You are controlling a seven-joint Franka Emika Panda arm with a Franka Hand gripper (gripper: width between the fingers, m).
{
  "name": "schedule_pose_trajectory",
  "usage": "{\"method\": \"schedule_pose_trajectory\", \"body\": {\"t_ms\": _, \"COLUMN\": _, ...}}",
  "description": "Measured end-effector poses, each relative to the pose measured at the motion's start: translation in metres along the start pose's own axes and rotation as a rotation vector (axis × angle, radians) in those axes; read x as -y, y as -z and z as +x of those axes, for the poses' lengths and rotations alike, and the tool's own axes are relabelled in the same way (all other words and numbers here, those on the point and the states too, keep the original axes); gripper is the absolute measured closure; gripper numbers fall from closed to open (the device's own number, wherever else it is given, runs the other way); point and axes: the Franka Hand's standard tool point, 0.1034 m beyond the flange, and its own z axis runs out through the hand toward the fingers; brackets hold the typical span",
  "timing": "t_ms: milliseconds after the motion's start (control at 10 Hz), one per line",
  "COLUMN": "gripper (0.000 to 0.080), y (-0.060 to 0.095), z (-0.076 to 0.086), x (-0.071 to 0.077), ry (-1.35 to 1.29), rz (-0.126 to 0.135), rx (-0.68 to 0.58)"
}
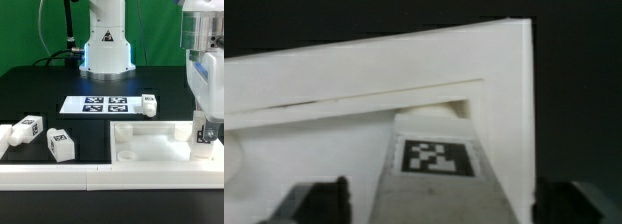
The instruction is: Assemble one leg
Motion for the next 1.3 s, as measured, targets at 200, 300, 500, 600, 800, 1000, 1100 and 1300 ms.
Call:
{"method": "schedule_pose_trajectory", "body": {"t_ms": 200, "gripper": 0.0158, "y": 0.0, "z": 0.0, "x": 0.0, "ry": 0.002, "rz": 0.0, "rx": 0.0}}
{"method": "schedule_pose_trajectory", "body": {"t_ms": 300, "gripper": 0.0158, "y": 0.0, "z": 0.0, "x": 0.0, "ry": 0.003, "rz": 0.0, "rx": 0.0}}
{"method": "schedule_pose_trajectory", "body": {"t_ms": 500, "gripper": 0.0151, "y": -0.002, "z": 0.001, "x": 0.003, "ry": 0.264, "rz": 0.036, "rx": -0.008}}
{"method": "schedule_pose_trajectory", "body": {"t_ms": 600, "gripper": 0.0151, "y": -0.002, "z": -0.005, "x": 0.001, "ry": 0.359, "rz": 0.037, "rx": -0.012}}
{"method": "schedule_pose_trajectory", "body": {"t_ms": 800, "gripper": 0.0151, "y": 0.0, "z": -0.021, "x": -0.005, "ry": 0.629, "rz": 0.036, "rx": -0.023}}
{"method": "schedule_pose_trajectory", "body": {"t_ms": 1000, "gripper": 0.0151, "y": -0.002, "z": -0.018, "x": -0.004, "ry": 0.752, "rz": 0.033, "rx": -0.027}}
{"method": "schedule_pose_trajectory", "body": {"t_ms": 1100, "gripper": 0.0151, "y": -0.002, "z": -0.017, "x": -0.004, "ry": 0.784, "rz": 0.032, "rx": -0.028}}
{"method": "schedule_pose_trajectory", "body": {"t_ms": 1300, "gripper": 0.0151, "y": -0.004, "z": -0.002, "x": -0.003, "ry": 1.024, "rz": 0.056, "rx": -0.047}}
